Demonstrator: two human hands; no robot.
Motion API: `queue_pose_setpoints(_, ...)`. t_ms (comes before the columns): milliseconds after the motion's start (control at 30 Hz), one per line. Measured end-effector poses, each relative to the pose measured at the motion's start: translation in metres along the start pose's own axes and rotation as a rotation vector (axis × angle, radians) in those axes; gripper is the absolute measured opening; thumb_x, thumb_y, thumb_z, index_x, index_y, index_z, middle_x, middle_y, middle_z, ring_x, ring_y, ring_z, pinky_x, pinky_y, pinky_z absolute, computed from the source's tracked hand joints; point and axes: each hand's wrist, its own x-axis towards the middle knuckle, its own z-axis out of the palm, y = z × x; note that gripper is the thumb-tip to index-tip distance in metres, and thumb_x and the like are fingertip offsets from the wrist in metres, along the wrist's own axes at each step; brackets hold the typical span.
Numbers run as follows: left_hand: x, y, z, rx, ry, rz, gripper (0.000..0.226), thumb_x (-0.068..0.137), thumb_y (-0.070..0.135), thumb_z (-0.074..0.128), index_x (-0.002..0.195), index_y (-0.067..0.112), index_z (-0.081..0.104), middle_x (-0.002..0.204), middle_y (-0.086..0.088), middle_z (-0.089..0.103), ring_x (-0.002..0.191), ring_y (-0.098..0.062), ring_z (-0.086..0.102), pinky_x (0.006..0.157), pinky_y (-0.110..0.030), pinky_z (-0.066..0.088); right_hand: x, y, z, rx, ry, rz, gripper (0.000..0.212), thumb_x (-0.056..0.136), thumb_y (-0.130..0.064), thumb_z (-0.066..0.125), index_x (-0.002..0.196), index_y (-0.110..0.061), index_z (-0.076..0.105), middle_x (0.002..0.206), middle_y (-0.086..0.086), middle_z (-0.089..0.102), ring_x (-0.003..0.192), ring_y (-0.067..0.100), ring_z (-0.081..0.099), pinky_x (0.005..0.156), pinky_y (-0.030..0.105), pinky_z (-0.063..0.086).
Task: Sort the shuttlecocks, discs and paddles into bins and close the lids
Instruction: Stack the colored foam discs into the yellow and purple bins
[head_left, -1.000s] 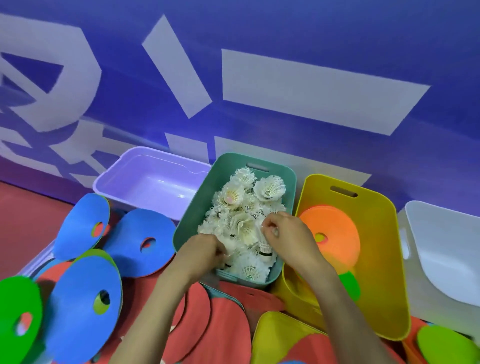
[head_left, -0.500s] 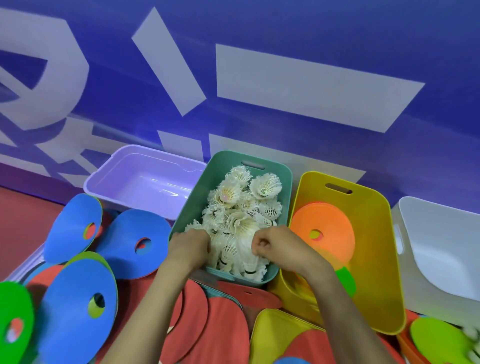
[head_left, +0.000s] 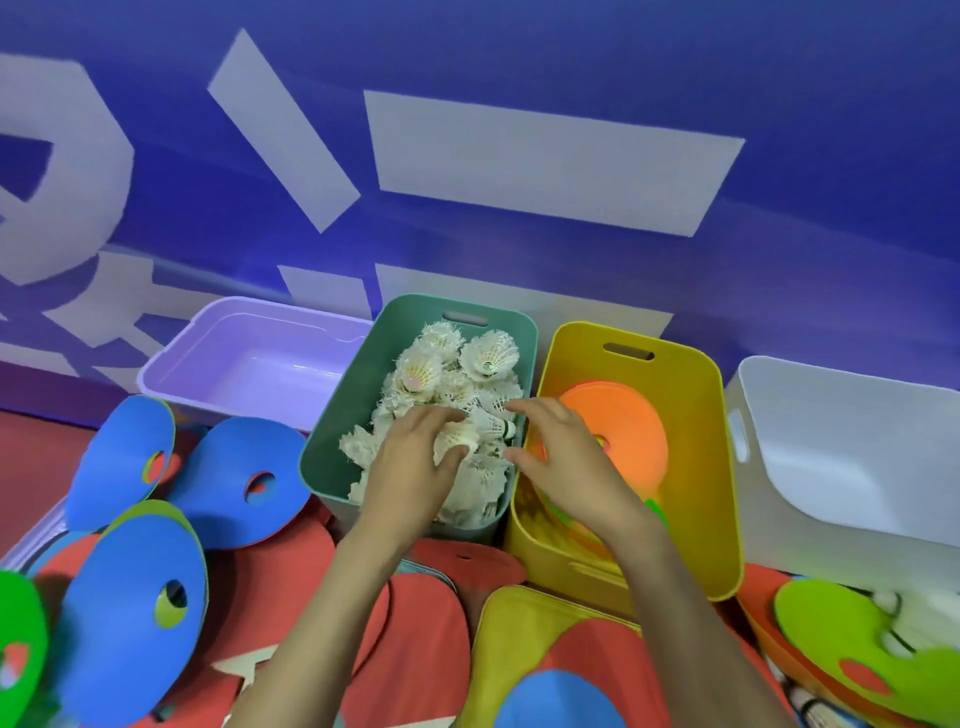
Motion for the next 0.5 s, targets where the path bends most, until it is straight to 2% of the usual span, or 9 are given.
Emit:
queue_pose_setpoints(133,-0.024,0.058,0.035,-0.137,0.105,0.131,0.030,0.083,0.017,0.058,0.113,0.017,0.062,0.114,0.001,0.058,0.109,-0.014,0.052,0.093,-0.017,0.035,-0.048,0.032,-0.030,0.021,0.220,-0.025,0.050,0.090,-0.022,0.060,0.137,-0.022,0.042,0.136,-0.004,0.045,0.128,0.013,0.037,0.107,0.024,0.027)
queue_pose_setpoints(200,-0.042,0.090,0.058,-0.197,0.114,0.194,0.031,0.083,0.016,0.057,0.113,0.015,0.061,0.113,0.001,0.057,0.108,-0.011,0.052,0.095,-0.018,0.037,-0.079,0.052,-0.048,0.035,0.283,-0.019,0.048,0.090,-0.020,0.060,0.136,-0.022,0.045,0.134,-0.002,0.046,0.126,0.014,0.040,0.106,0.024,0.029)
queue_pose_setpoints(333,-0.085,0.151,0.113,-0.242,0.065,0.268,0.032,0.081,0.012,0.059,0.113,0.016,0.061,0.112,0.004,0.056,0.107,-0.006,0.051,0.093,-0.016,0.038,-0.150,0.106,-0.085,0.046,0.325,0.002,0.042,0.088,-0.022,0.057,0.129,-0.018,0.052,0.126,0.002,0.054,0.119,0.018,0.049,0.102,0.026,0.035)
queue_pose_setpoints(400,-0.110,0.176,0.140,-0.279,0.018,0.273,0.035,0.079,0.006,0.062,0.112,0.015,0.062,0.111,0.005,0.056,0.106,-0.003,0.050,0.091,-0.013,0.038,-0.185,0.132,-0.099,0.052,0.326,0.037,0.041,0.086,-0.023,0.055,0.127,-0.017,0.054,0.125,0.001,0.055,0.118,0.018,0.050,0.100,0.025,0.035)
queue_pose_setpoints(500,-0.145,0.202,0.177,-0.298,-0.079,0.250,0.035,0.077,0.009,0.065,0.112,0.016,0.062,0.111,0.007,0.054,0.106,0.000,0.048,0.092,-0.008,0.034,-0.234,0.173,-0.113,0.019,0.323,0.113,0.038,0.088,-0.021,0.056,0.126,-0.017,0.054,0.125,0.001,0.055,0.117,0.018,0.050,0.100,0.024,0.034)
